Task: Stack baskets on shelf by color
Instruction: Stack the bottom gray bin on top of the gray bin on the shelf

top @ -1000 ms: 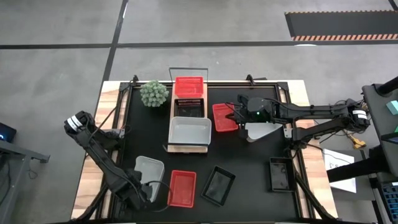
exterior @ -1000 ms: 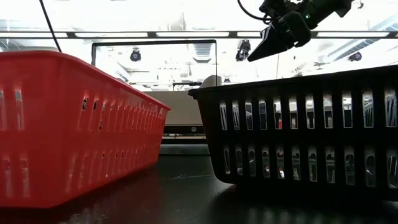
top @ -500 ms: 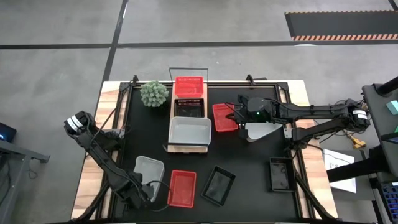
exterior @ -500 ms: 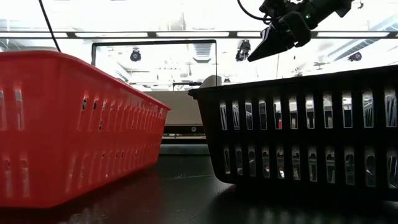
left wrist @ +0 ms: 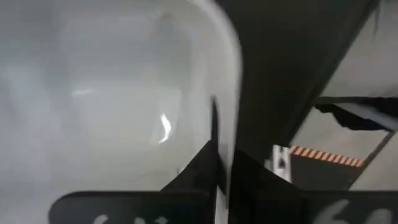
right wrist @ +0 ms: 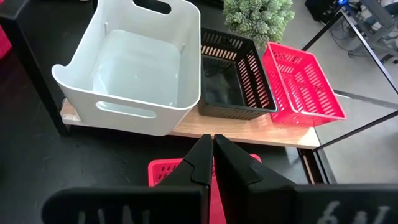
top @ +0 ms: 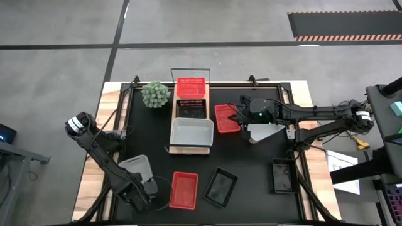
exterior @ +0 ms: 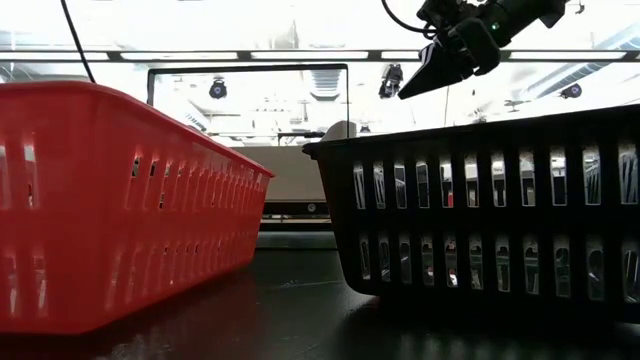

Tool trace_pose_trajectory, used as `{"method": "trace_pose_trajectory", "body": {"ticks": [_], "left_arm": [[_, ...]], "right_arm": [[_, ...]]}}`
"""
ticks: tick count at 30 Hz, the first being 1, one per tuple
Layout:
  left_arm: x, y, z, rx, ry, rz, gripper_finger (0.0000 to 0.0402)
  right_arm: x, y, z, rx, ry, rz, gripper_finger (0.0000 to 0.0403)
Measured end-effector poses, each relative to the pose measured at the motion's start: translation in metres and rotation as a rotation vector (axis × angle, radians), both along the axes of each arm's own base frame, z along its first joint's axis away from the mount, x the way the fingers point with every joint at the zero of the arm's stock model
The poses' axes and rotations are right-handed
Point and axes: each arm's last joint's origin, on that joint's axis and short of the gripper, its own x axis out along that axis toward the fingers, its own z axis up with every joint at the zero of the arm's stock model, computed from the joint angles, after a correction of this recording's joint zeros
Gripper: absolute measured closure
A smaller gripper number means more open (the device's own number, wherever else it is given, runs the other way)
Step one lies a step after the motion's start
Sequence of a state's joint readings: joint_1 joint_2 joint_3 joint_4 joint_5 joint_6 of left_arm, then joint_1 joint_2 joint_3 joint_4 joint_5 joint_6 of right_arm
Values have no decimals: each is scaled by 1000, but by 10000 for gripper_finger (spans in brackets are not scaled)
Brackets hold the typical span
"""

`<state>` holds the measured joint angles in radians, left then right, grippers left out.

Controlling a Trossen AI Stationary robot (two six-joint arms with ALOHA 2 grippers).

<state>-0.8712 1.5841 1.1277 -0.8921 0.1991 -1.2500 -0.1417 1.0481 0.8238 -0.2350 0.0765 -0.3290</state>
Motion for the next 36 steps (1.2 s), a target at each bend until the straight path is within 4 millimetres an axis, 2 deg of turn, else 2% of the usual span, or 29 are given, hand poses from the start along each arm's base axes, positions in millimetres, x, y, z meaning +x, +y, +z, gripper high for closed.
{"method": "trace_pose_trajectory", "body": {"ticks": [5,12,18,24,36], "left_arm": [[4,1,25,28,13,96,401],[7,4,83,104,-84,211,401],[1,18,125,237,-165,278,402],[-5,31,149,302,-256,301,401],[-22,75,187,311,-549,552,401]], "right_arm": [[0,0,0,1,-1,-1,394],[0,0,0,-1,-1,0,394],[0,0,0,-6,1,4,394],[0,0,0,-11,1,6,394],[0,0,1,-18,-5,15,394]]}}
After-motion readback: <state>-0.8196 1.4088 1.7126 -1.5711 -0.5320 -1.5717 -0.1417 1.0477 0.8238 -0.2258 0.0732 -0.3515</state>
